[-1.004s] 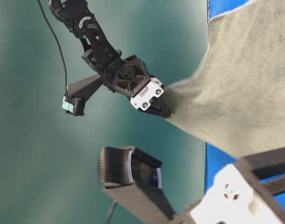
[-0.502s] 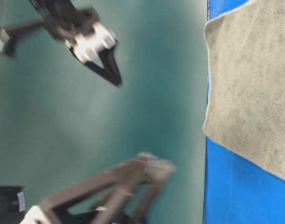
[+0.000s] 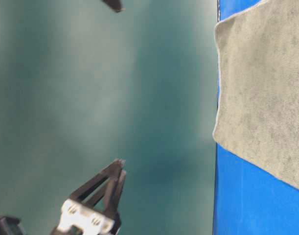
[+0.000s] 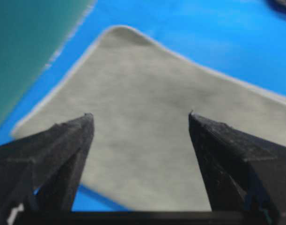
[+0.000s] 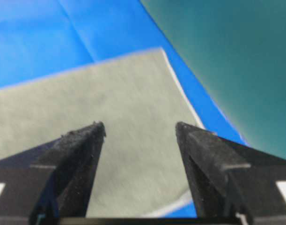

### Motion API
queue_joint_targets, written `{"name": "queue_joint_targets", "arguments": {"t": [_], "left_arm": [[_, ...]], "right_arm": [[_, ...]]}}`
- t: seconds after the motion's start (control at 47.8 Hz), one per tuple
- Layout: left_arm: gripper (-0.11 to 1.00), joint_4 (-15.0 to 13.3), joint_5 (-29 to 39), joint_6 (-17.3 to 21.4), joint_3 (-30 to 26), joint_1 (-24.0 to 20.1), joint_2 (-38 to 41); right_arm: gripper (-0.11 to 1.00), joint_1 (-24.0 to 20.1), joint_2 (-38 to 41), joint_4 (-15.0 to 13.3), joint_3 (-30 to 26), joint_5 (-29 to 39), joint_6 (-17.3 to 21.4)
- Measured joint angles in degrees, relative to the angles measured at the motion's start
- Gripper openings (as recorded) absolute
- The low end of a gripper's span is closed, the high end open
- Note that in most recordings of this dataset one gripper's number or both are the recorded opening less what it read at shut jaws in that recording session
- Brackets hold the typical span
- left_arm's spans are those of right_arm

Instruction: Fold a large towel.

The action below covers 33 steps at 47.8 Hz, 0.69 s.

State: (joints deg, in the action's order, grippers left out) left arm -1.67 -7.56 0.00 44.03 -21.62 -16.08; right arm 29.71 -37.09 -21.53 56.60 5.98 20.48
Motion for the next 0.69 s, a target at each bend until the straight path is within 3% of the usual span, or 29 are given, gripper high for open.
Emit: {"name": "queue_joint_targets", "arguments": {"t": [0.272, 0.502, 0.69], "left_arm": [[0.76, 0.0, -1.1, 3.1, -7.6, -7.5, 16.7], [0.76, 0.1, -1.8, 3.6, -15.6, -12.0, 31.9], [0.74, 0.0, -2.0, 3.6, -20.2, -14.4, 39.4]], "right_arm": [[0.64, 9.0, 15.9, -0.2, -3.3, -0.5, 0.2], [0.64, 12.8, 32.5, -1.0, -7.7, -5.3, 0.2], [0.64, 14.7, 42.1, -1.0, -12.1, -7.4, 0.2]]}}
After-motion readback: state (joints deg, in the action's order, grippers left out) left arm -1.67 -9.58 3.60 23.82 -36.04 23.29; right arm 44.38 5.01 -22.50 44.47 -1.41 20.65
